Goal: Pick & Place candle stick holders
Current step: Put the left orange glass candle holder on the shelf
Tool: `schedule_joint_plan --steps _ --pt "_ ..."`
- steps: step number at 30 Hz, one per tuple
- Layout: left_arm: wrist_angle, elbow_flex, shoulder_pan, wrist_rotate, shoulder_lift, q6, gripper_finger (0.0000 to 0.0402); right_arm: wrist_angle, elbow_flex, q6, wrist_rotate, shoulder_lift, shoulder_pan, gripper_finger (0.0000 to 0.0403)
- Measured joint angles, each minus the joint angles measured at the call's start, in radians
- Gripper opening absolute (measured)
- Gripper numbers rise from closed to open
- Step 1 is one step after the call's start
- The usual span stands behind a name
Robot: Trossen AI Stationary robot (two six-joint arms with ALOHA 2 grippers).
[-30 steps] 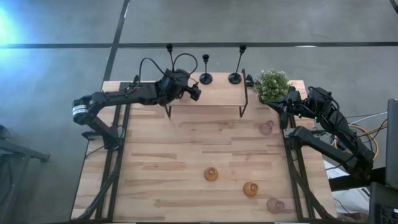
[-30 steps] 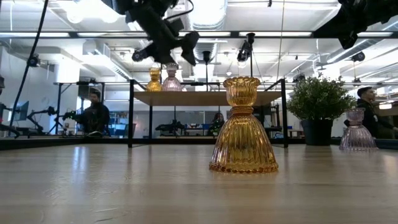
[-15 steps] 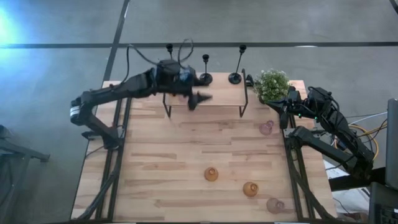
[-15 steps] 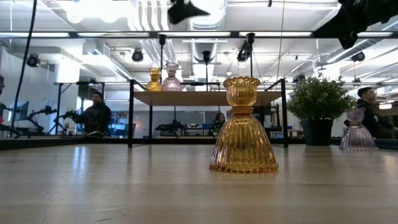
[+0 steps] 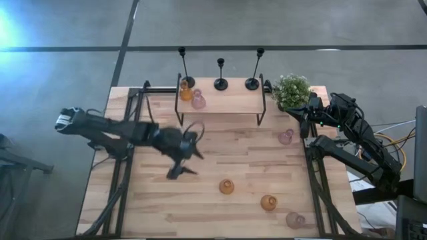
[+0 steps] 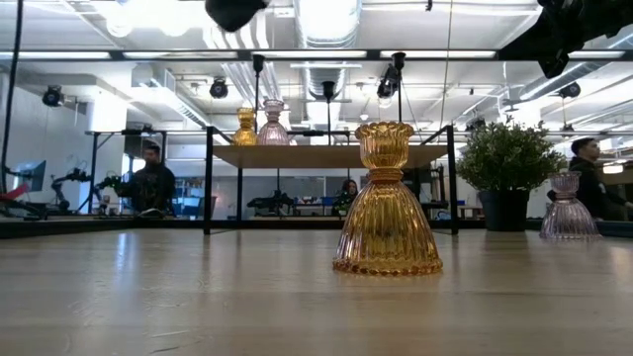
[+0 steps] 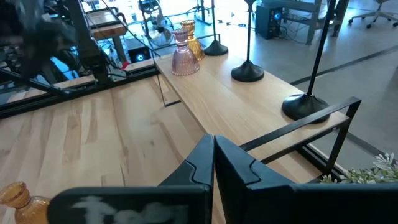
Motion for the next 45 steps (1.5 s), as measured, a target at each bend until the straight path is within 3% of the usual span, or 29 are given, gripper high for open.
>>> schedule_joint_plan --steps 4,10,13,17,21,25,29,33,37,41,45 --pt "0.161 -0.206 -0.076 -0.071 -0.026 0.065 0.0301 0.0 0.0 0.0 0.0 0.0 0.0 0.0008" --pt "0.665 -0.479 -0.101 -0.124 0.042 0.077 0.03 0.0 0.0 0.0 0.0 0.0 0.0 0.0008" --pt "0.843 -0.534 -0.1 -0.138 0.113 0.067 0.03 0.0 0.0 0.0 0.0 0.0 0.0 0.0008" --pt "0.95 -0.537 -0.1 -0.146 0.221 0.061 0.03 0.0 0.0 0.0 0.0 0.0 0.0 0.0008" --pt "0.963 -0.507 -0.1 -0.246 0.292 0.035 0.03 0.0 0.0 0.0 0.0 0.0 0.0 0.0008" --pt "0.961 -0.479 -0.099 -0.501 0.291 -0.078 0.03 0.0 0.0 0.0 0.0 0.0 0.0 0.0008" --pt "0.954 -0.469 -0.098 -0.705 0.191 -0.185 0.03 0.0 0.0 0.0 0.0 0.0 0.0 0.0008" --pt "0.887 -0.463 -0.098 -0.722 0.034 -0.147 0.03 0.0 0.0 0.0 0.0 0.0 0.0 0.0008" --pt "0.707 -0.43 -0.098 -0.739 -0.15 -0.091 0.03 0.0 0.0 0.0 0.0 0.0 0.0 0.0008" --pt "0.498 -0.379 -0.098 -0.802 -0.314 -0.081 0.03 0.0 0.0 0.0 0.0 0.0 0.0 0.0008" --pt "0.42 -0.359 -0.098 -0.893 -0.436 -0.118 0.03 0.003 0.0 0.0 0.0 0.001 0.0 0.0008"
